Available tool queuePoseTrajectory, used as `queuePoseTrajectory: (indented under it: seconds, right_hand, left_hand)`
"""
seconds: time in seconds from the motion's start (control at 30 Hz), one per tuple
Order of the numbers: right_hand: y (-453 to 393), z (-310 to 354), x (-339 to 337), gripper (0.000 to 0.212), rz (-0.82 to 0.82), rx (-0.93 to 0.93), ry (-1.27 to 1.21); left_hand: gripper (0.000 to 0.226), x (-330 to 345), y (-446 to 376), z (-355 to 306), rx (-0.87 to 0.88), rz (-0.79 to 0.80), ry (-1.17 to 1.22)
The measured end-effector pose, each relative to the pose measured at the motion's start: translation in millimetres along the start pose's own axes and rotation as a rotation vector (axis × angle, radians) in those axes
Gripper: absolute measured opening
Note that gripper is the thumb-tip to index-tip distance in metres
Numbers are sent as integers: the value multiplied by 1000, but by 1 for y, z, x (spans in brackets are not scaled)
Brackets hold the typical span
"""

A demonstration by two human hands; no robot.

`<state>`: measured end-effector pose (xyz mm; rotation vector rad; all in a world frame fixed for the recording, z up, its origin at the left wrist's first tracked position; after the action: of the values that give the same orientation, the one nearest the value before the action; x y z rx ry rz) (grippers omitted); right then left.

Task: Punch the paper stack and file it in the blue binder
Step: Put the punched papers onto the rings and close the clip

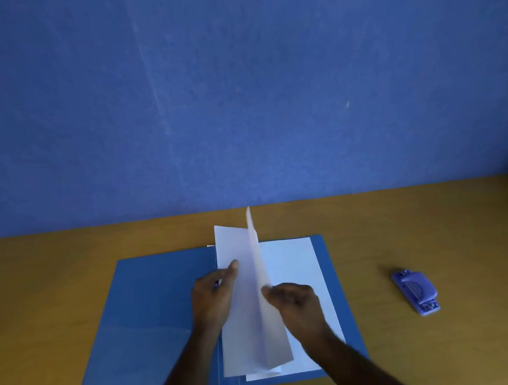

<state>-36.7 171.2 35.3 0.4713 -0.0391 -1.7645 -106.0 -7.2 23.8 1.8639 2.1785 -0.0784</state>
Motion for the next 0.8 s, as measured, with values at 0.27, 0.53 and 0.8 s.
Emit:
queuePoseTrajectory:
  seconds: [0.27,0.53,0.8]
  right_hand:
    - [11,1,37,17,188,-68,49]
    - [-10,-35,-16,31,-165,7,284]
    - [-24,-88,-64,90,-279,230,682]
  left_hand:
    - [15,0,1,-3,31,67,-100]
    - [31,-10,-7,12,-63,63,-82]
    - [75,-13,-5,11,-46,36,-64]
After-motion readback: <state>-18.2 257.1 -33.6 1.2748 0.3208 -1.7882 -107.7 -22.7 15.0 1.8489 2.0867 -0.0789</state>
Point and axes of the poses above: each hand's wrist, its own y-axis away from the middle knuckle, its own x-axis out of the palm, z = x × y, the point moved 6 cm from there along -y, towards the middle knuckle, and after that the axes turned 4 degrees about y, right-handed, at the moved point
